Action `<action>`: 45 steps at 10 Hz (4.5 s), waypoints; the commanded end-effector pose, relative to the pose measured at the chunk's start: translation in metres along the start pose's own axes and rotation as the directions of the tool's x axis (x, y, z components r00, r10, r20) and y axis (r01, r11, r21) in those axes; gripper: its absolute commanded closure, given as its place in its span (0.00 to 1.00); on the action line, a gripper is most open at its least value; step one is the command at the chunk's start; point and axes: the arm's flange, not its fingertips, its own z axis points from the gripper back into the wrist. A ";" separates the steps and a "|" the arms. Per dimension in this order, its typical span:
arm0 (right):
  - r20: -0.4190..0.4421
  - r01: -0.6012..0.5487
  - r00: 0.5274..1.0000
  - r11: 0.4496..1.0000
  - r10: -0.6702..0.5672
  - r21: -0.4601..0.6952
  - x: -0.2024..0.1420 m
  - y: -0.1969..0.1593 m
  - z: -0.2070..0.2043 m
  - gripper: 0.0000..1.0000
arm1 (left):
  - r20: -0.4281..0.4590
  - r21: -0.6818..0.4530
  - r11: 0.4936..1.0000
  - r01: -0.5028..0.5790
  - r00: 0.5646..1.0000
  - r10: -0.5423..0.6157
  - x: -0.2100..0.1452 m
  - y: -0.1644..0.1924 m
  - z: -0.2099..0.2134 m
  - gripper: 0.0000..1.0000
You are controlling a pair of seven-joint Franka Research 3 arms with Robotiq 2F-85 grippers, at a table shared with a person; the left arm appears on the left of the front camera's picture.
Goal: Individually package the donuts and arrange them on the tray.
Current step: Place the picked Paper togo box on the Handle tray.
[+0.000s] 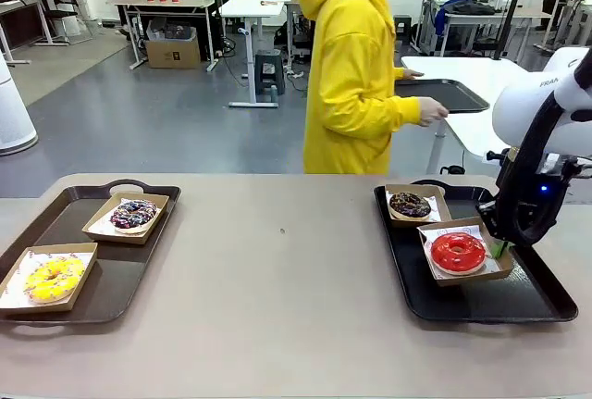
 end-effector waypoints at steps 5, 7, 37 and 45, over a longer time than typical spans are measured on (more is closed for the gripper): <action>0.000 -0.018 1.000 0.999 0.018 0.031 0.004 -0.004 -0.012 0.99 | 0.010 0.008 1.000 -0.017 1.000 0.017 -0.002 -0.003 -0.001 0.00; -0.003 -0.013 1.000 0.999 0.013 0.031 0.006 -0.005 -0.014 0.99 | 0.010 0.008 1.000 -0.017 1.000 0.017 -0.002 -0.003 -0.001 0.00; 0.145 -0.202 0.972 0.354 0.183 0.913 -0.002 -0.252 0.053 0.04 | 0.010 0.008 1.000 -0.017 1.000 0.017 -0.002 -0.003 -0.001 0.00; 0.199 -0.247 0.965 0.350 0.168 0.903 -0.008 -0.261 0.032 0.04 | 0.010 0.008 1.000 -0.017 1.000 0.017 -0.002 -0.003 -0.001 0.00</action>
